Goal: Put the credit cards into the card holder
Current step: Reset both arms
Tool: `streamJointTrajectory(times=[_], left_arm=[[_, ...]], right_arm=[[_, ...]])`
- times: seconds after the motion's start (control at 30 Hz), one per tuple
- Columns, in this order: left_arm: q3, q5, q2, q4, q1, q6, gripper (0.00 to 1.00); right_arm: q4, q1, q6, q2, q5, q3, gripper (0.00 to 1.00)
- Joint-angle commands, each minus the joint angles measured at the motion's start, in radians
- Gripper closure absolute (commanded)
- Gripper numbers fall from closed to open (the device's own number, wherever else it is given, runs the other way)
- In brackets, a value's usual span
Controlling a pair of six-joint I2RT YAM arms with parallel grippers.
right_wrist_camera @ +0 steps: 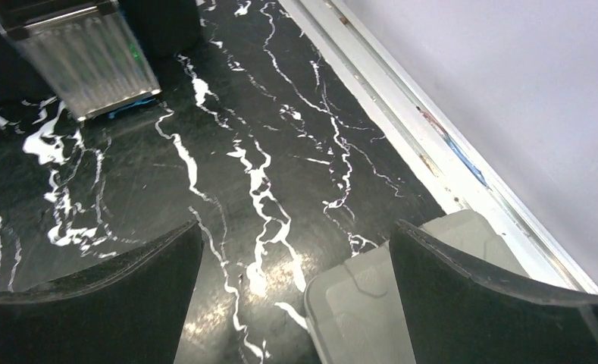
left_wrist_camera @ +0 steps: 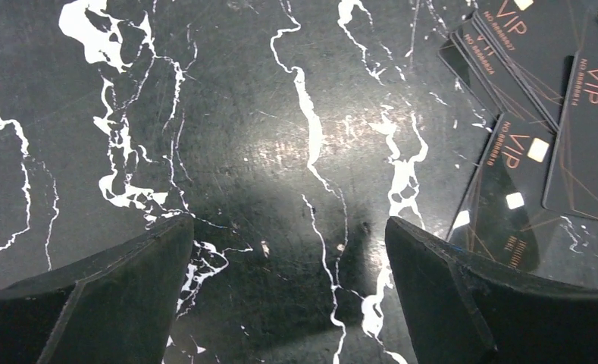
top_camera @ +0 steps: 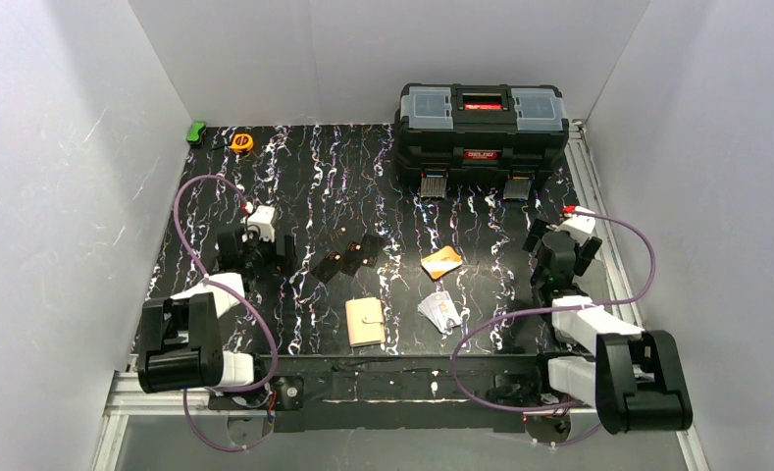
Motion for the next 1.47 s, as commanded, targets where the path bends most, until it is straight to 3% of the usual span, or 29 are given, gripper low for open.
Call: streamJointTrajectory(times=[0.0,0.27,0.4,0.5,0.6,0.63,0.7,0.77,0.83,0.9,1.43], left_arm=[[-0.045,-0.018,0.007,0.297,0.013,-0.041,0.02],[-0.068,-0.032,-0.010,0.326,0.013,-0.047,0.02],[-0.171,0.015,-0.012,0.575,0.013,-0.132,0.02],[-0.202,-0.028,0.172,0.820,0.009,-0.181,0.02],[-0.165,-0.058,0.138,0.685,-0.026,-0.133,0.02],[-0.182,-0.052,0.169,0.775,-0.025,-0.150,0.02],[-0.174,-0.052,0.131,0.692,-0.025,-0.127,0.02],[-0.185,-0.048,0.159,0.771,-0.025,-0.147,0.02],[-0.174,-0.058,0.139,0.706,-0.025,-0.135,0.02],[-0.187,-0.057,0.157,0.762,-0.025,-0.147,0.02],[-0.178,-0.060,0.151,0.732,-0.025,-0.141,0.02]], right_arm=[[0.204,-0.044,0.020,0.085,-0.055,0.021,0.02],[0.348,-0.052,-0.053,0.179,-0.257,-0.003,0.02],[0.512,-0.049,-0.094,0.215,-0.307,-0.073,0.02],[0.472,-0.051,-0.081,0.223,-0.305,-0.050,0.02],[0.430,-0.099,-0.052,0.233,-0.360,-0.022,0.02],[0.409,-0.105,-0.040,0.222,-0.378,-0.020,0.02],[0.411,-0.106,-0.039,0.217,-0.381,-0.024,0.02],[0.419,-0.106,-0.042,0.217,-0.379,-0.026,0.02],[0.404,-0.105,-0.036,0.211,-0.379,-0.025,0.02],[0.404,-0.106,-0.036,0.210,-0.380,-0.025,0.02],[0.414,-0.106,-0.040,0.215,-0.378,-0.026,0.02]])
